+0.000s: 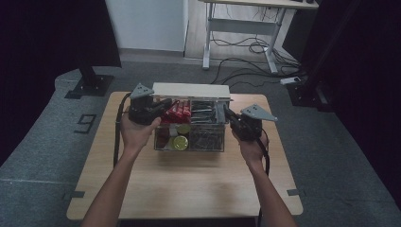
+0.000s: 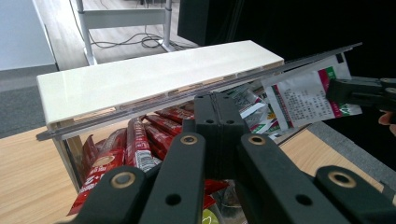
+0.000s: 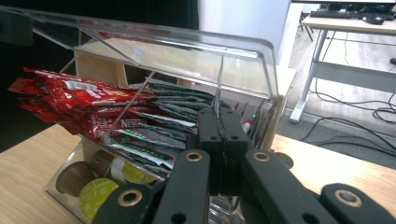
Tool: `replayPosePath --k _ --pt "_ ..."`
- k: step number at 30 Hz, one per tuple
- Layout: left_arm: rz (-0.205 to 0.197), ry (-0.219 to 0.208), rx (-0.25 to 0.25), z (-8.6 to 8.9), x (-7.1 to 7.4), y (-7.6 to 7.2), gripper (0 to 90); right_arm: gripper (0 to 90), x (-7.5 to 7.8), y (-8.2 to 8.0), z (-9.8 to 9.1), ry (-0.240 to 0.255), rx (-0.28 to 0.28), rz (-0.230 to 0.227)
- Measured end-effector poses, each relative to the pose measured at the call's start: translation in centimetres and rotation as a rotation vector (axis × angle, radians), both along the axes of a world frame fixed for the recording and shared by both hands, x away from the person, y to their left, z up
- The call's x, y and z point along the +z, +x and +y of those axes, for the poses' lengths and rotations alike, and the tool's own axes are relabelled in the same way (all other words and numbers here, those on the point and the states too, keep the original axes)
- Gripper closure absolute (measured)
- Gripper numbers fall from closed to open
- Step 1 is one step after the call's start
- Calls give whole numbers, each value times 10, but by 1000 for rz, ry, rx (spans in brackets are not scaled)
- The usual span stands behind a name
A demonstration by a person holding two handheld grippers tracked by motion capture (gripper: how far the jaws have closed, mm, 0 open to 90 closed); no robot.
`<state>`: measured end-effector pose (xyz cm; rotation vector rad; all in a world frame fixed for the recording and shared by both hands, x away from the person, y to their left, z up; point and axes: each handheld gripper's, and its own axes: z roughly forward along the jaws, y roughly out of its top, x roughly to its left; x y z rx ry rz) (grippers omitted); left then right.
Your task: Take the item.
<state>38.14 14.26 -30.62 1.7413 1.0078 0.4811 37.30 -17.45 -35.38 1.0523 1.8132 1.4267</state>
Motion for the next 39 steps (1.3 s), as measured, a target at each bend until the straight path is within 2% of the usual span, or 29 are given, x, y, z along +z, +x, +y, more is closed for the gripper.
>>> replayPosePath --k 29,39 --pt "2 -4 -1 0 0 0 900 891 3 -23 -26 56 0 -39" --pt "0 -4 0 0 -1 0 900 892 -1 -30 -35 71 -4 -42"
